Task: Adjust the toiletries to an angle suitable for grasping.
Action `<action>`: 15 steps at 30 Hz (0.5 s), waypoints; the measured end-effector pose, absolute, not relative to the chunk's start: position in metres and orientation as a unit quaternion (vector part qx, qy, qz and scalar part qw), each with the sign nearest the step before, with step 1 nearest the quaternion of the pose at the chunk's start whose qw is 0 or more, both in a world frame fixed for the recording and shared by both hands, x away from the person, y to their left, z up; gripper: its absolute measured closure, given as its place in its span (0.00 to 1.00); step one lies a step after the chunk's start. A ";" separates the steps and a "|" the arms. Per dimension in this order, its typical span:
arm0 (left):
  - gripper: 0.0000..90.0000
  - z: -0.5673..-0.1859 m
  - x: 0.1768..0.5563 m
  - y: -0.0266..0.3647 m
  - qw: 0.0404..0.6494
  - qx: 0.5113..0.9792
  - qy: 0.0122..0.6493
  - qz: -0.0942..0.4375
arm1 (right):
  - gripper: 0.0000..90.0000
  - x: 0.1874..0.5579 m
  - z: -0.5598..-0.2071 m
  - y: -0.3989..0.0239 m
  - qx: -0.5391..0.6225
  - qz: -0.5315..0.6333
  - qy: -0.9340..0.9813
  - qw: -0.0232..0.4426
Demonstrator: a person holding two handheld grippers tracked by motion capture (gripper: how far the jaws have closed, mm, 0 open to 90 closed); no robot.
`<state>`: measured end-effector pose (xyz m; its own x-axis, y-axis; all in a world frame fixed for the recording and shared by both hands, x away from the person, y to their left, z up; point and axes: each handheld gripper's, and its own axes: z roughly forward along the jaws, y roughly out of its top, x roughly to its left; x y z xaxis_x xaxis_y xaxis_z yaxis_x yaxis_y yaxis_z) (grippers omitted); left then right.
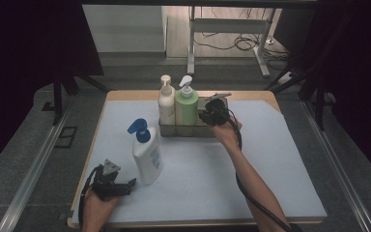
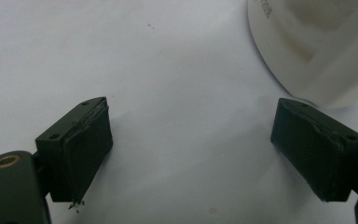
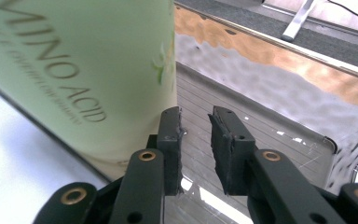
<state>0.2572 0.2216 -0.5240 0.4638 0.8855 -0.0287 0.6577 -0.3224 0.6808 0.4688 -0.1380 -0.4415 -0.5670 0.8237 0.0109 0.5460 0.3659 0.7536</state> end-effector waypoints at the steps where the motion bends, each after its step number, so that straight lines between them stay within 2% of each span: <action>1: 0.14 -0.524 0.257 0.222 0.320 0.793 0.486 0.178 | 0.78 0.467 -0.440 -0.139 0.424 0.371 0.805 0.190; 15: 0.14 -0.524 0.257 0.222 0.320 0.794 0.486 0.178 | 0.58 0.444 -0.423 -0.146 0.385 0.383 0.819 0.184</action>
<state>0.2572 0.2216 -0.5240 0.4641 0.8853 -0.0285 0.6579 -0.3229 0.6804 0.4436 -0.1462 -0.4228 -0.6350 0.7725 -0.0066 0.4904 0.4096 0.7693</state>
